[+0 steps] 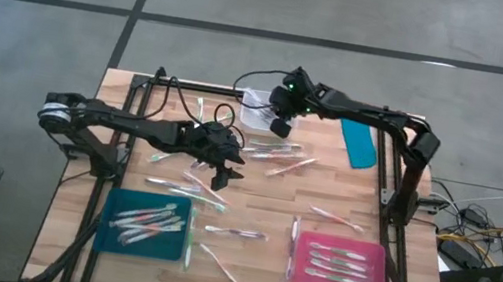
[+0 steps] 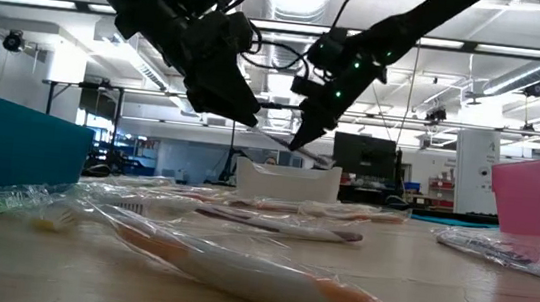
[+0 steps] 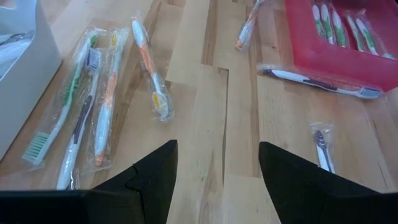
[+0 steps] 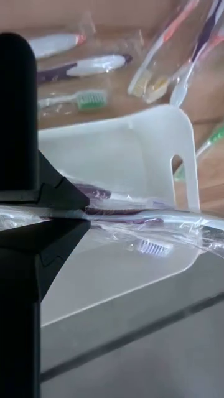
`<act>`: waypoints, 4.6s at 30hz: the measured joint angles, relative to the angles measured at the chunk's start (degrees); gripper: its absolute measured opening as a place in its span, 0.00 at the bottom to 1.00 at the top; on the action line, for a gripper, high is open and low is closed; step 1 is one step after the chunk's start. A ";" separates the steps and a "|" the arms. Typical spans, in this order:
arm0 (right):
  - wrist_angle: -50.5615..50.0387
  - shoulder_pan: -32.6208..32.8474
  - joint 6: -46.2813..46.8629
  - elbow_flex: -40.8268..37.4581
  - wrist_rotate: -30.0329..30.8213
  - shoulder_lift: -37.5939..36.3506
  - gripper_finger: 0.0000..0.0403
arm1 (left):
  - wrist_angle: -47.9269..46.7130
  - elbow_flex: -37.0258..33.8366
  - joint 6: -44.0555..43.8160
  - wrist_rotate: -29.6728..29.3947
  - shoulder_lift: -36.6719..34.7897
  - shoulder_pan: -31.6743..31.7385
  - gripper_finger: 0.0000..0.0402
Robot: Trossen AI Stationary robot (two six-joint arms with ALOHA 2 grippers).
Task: Pick & Place Toothbrushes
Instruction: Put the violet toothbrush into the white bin, then put the orange toothbrush into the blue bin
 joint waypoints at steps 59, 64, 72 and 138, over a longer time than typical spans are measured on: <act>-13.46 0.00 8.82 11.50 0.18 0.63 0.46 | -0.22 0.00 -0.02 0.03 0.00 0.00 0.57; -14.40 0.44 9.41 11.41 0.14 -2.56 0.42 | -0.22 0.00 -0.02 0.04 0.00 0.00 0.57; -15.36 1.52 9.14 11.41 -0.06 -5.68 0.31 | -0.23 0.00 0.03 0.03 0.00 0.00 0.57; -22.80 5.11 4.33 3.13 -2.88 -19.50 0.02 | -2.78 0.00 5.99 -3.25 0.00 0.02 0.57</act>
